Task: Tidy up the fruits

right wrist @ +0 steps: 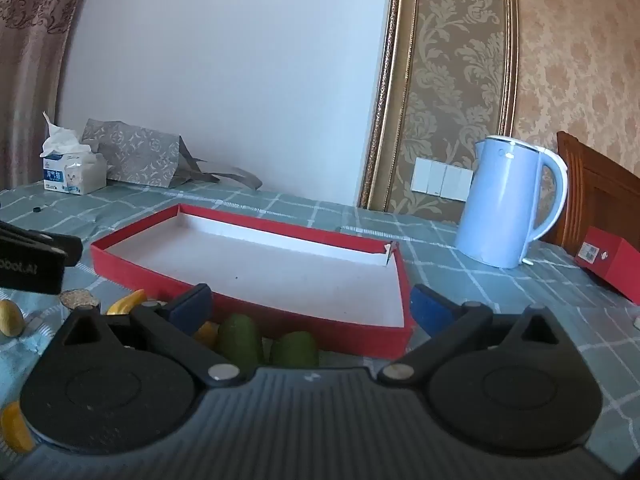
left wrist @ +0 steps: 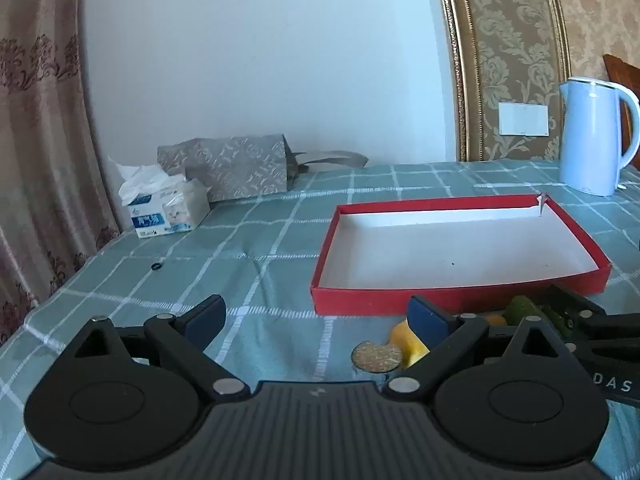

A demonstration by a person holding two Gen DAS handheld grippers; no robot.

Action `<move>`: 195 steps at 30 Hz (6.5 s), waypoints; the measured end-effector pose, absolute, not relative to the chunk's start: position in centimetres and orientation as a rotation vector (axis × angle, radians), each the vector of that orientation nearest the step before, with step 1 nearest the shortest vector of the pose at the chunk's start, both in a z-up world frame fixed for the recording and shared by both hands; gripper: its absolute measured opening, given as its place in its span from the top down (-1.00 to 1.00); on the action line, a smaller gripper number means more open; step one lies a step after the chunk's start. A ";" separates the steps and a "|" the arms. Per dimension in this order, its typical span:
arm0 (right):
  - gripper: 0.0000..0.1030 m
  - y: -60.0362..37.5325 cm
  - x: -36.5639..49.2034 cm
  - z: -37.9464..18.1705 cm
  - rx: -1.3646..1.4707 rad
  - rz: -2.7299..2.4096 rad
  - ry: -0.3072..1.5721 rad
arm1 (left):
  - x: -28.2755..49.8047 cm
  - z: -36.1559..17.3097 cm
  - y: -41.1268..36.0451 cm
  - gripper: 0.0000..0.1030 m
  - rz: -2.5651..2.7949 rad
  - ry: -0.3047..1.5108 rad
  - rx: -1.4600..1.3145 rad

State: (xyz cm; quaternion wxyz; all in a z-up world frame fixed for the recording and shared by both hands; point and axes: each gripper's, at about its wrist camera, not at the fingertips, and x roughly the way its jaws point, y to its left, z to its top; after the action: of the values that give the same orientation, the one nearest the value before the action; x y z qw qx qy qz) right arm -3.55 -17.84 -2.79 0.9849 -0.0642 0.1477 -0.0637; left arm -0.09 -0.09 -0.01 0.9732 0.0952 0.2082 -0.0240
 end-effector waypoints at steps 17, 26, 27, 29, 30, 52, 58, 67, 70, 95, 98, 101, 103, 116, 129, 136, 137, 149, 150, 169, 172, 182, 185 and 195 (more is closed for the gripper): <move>-1.00 -16.9 -5.1 -1.9 -0.169 -0.152 0.272 | -0.2 -0.6 1.3 -0.90 -0.047 0.446 0.152; -1.00 -17.0 -5.6 -2.4 -0.150 -0.158 0.288 | -0.8 -0.5 1.3 -0.90 -0.047 0.441 0.155; -1.00 -17.1 -5.6 -2.4 -0.146 -0.160 0.290 | -0.8 -0.5 1.3 -0.90 -0.048 0.441 0.153; -1.00 -17.2 -5.7 -2.3 -0.140 -0.163 0.289 | -0.9 -0.5 1.3 -0.90 -0.050 0.442 0.153; -1.00 -17.3 -5.7 -2.2 -0.139 -0.167 0.284 | -0.9 -0.4 1.3 -0.90 -0.050 0.440 0.153; -1.00 -17.1 -5.3 -2.1 -0.144 -0.160 0.292 | -0.9 -0.8 1.5 -0.90 -0.060 0.462 0.140; -1.00 -16.9 -5.1 -2.3 -0.142 -0.159 0.301 | -0.9 -0.9 1.5 -0.90 -0.063 0.461 0.140; -1.00 -16.6 -5.0 -2.5 -0.142 -0.156 0.305 | -0.8 -0.9 1.5 -0.90 -0.063 0.467 0.133; -1.00 -16.6 -5.0 -2.5 -0.142 -0.156 0.305 | -0.8 -0.9 1.5 -0.90 -0.064 0.468 0.134; -1.00 -16.9 -6.2 -2.0 -0.144 -0.154 0.269 | -0.9 -1.1 2.1 -0.90 -0.066 0.475 0.127; -1.00 -17.5 -6.4 -1.9 -0.136 -0.144 0.296 | -1.4 -1.0 3.2 -0.90 -0.067 0.467 0.118; -1.00 -18.5 -6.8 -1.9 -0.123 -0.147 0.314 | -2.2 -0.8 5.3 -0.90 -0.056 0.458 0.102; -1.00 -19.3 -7.2 -2.0 -0.106 -0.154 0.308 | -2.8 -0.8 6.7 -0.90 -0.051 0.459 0.094; -1.00 -22.6 -8.2 -2.7 -0.050 -0.196 0.316 | -5.1 -3.1 6.3 -0.90 -0.103 0.456 0.215; -1.00 -23.2 -8.7 -3.0 -0.031 -0.216 0.306 | -0.9 -5.0 6.2 0.00 -0.142 0.585 0.134; -1.00 -24.6 -9.3 -3.0 -0.008 -0.232 0.293 | 0.1 -5.6 5.7 0.43 -0.165 0.588 0.133; -1.00 -24.9 -9.4 -3.0 -0.005 -0.235 0.291 | 0.1 -5.6 5.6 0.43 -0.165 0.585 0.139; -1.00 -29.5 -11.3 -2.4 0.068 -0.234 0.351 | -0.6 -5.1 5.8 0.44 -0.176 0.521 0.115; -1.00 -29.5 -11.7 -2.6 0.064 -0.214 0.361 | -0.6 -5.0 5.9 0.44 -0.175 0.513 0.112; 0.30 -23.5 -11.7 -4.7 -0.035 0.125 0.527 | -0.5 -5.3 6.1 0.44 -0.186 0.524 0.096; 0.30 -23.0 -11.7 -4.9 -0.051 0.140 0.552 | -0.5 -5.2 6.2 0.44 -0.188 0.523 0.098; 0.39 -23.7 -11.1 -6.0 -0.007 0.103 0.579 | -0.2 -4.8 5.9 0.44 -0.203 0.519 0.092; 0.39 -24.1 -10.6 -5.3 -0.015 0.085 0.551 | 0.2 -4.4 5.6 0.44 -0.215 0.516 0.091; 0.39 -24.5 -4.2 -4.8 0.043 0.114 0.521 | 3.6 -1.3 2.2 0.44 -0.297 0.474 0.117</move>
State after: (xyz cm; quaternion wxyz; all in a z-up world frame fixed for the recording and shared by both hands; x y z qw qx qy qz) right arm -4.17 -24.50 -4.83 0.9644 0.0210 0.2575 0.0562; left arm 3.57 2.15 -1.29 0.9595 0.0575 0.2336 -0.1464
